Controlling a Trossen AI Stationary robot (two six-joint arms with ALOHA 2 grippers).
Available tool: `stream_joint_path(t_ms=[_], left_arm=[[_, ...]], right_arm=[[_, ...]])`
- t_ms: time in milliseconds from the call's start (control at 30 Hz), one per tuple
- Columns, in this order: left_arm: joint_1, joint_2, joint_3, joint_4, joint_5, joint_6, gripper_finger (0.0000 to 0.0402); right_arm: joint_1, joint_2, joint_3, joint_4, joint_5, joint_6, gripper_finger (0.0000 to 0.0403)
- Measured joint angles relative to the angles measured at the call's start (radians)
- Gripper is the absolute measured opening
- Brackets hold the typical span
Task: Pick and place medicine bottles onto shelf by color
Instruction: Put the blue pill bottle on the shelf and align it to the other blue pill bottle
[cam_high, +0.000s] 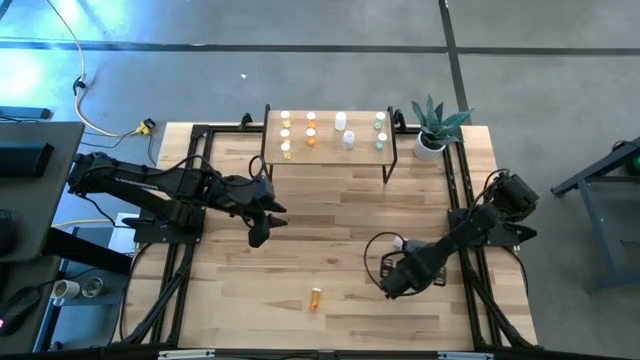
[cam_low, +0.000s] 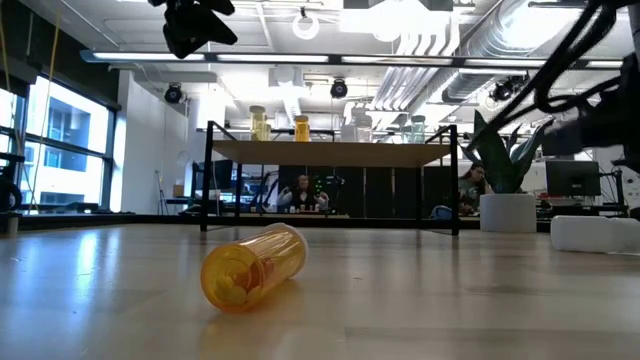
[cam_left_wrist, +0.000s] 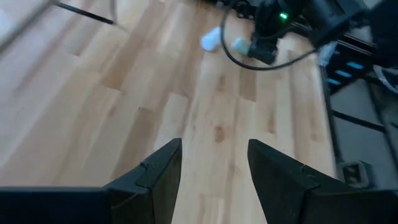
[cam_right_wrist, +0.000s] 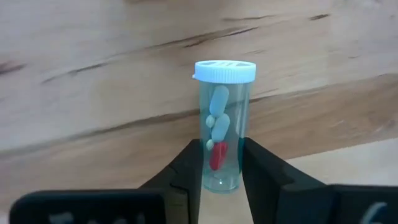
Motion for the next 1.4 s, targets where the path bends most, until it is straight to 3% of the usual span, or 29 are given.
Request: stream_joint_path(t_ms=[133, 300, 533, 1133, 1400], left_arm=[[0.040, -0.005, 0.000, 0.000, 0.100, -0.002, 0.0172], [0.083, -0.005, 0.000, 0.000, 0.178, -0.001, 0.0172], [0.116, -0.005, 0.000, 0.006, 0.185, 0.022, 0.0172], [0.126, -0.005, 0.000, 0.170, 0.186, 0.096, 0.0172], [0.125, -0.004, 0.000, 0.224, 0.186, 0.096, 0.0172]], right_arm=[[0.000, 0.000, 0.043, -0.004, 0.073, -0.064, 0.0082], [-0.002, 0.000, 0.124, -0.001, 0.245, -0.189, 0.0086], [-0.032, 0.000, 0.238, 0.000, 0.429, -0.378, 0.0087], [-0.146, 0.000, 0.534, 0.000, 0.644, -1.014, 0.0087], [-0.178, 0.000, 0.642, 0.000, 0.658, -1.206, 0.0087]])
